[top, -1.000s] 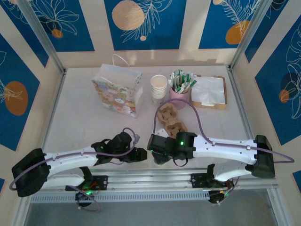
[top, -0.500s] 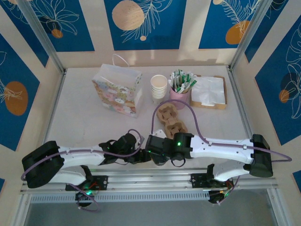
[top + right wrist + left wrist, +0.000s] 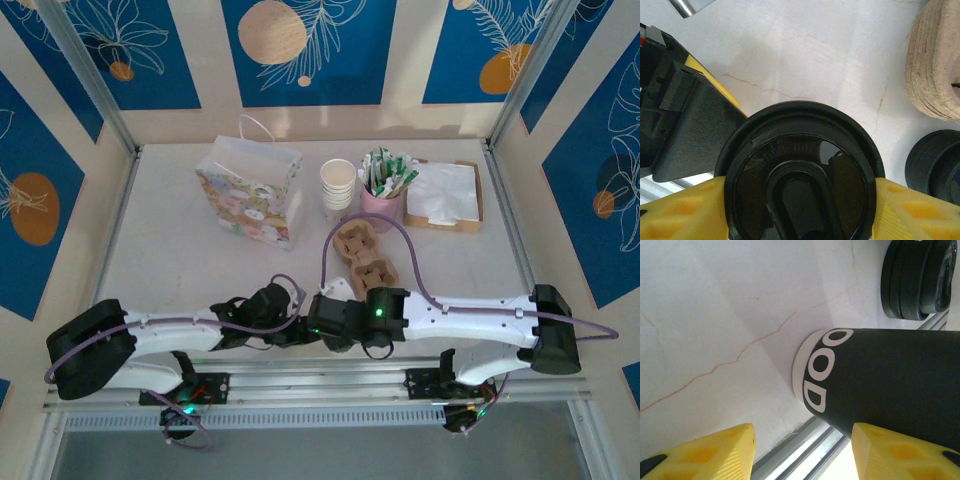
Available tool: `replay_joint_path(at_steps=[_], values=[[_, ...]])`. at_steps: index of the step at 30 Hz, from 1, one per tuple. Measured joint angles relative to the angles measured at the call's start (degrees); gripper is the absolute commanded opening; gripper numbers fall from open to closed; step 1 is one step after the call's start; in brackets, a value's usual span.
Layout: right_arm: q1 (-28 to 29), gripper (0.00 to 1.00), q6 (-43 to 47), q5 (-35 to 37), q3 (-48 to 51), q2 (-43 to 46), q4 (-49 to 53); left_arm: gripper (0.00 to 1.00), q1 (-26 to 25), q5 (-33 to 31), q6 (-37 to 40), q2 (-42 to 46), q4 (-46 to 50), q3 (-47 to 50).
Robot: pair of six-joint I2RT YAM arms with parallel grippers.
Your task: Pack the takeout coffee
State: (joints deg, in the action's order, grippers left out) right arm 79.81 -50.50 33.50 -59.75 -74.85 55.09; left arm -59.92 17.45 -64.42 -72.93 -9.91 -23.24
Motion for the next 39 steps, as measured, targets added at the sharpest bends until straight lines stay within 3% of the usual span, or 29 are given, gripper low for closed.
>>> replay_joint_path(at_steps=[16,39], values=[[3.72,0.48,-6.21,6.45,1.9,-0.85,-0.61,0.5,0.0,-6.29,1.75,3.87,8.33,-1.36],[4.98,0.44,-13.68,8.83,4.44,-0.31,-3.06,0.41,0.0,-13.81,2.8,15.8,17.68,-2.95]])
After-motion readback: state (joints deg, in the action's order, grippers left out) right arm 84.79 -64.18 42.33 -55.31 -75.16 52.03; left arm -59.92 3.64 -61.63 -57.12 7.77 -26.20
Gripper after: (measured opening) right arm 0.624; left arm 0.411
